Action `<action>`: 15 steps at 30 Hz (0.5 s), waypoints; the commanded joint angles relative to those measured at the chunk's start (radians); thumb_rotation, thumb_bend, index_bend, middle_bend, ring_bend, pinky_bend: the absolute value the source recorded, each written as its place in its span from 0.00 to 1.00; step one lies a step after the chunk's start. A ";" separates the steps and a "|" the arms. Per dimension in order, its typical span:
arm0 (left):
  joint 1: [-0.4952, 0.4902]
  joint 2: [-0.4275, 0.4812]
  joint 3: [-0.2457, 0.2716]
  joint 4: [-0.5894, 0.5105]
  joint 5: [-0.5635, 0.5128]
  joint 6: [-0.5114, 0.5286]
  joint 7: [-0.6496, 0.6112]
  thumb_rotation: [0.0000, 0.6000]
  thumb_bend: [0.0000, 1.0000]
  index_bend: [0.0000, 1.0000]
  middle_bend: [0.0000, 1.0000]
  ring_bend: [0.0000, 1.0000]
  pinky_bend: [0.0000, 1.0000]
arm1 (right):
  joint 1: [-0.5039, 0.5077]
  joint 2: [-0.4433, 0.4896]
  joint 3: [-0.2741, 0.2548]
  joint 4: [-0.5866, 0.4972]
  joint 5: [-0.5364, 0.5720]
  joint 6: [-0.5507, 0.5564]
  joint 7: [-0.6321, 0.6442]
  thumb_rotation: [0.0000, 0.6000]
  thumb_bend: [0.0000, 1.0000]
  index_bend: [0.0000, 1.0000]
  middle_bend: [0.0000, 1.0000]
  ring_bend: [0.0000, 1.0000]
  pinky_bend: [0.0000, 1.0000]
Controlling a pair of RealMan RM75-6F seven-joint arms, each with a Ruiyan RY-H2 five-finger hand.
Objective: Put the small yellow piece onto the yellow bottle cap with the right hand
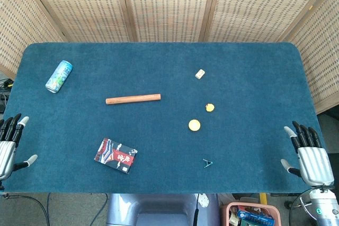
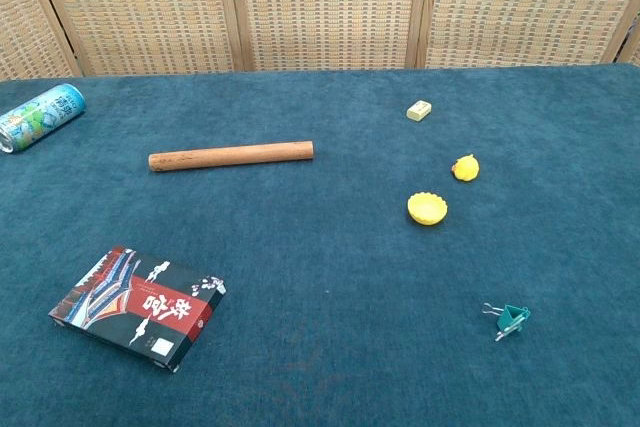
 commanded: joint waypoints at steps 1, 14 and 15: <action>0.001 0.000 -0.001 0.002 0.002 0.003 -0.003 1.00 0.04 0.00 0.00 0.00 0.00 | 0.001 0.000 0.000 -0.002 0.001 -0.001 -0.003 1.00 0.18 0.00 0.00 0.00 0.00; 0.006 0.003 0.001 0.000 0.009 0.013 -0.003 1.00 0.05 0.00 0.00 0.00 0.00 | 0.003 -0.007 -0.004 0.002 -0.026 0.012 0.017 1.00 0.18 0.00 0.00 0.00 0.00; 0.006 0.003 0.000 -0.001 0.009 0.013 -0.004 1.00 0.05 0.00 0.00 0.00 0.00 | 0.003 -0.009 -0.003 0.004 -0.028 0.014 0.016 1.00 0.18 0.00 0.00 0.00 0.00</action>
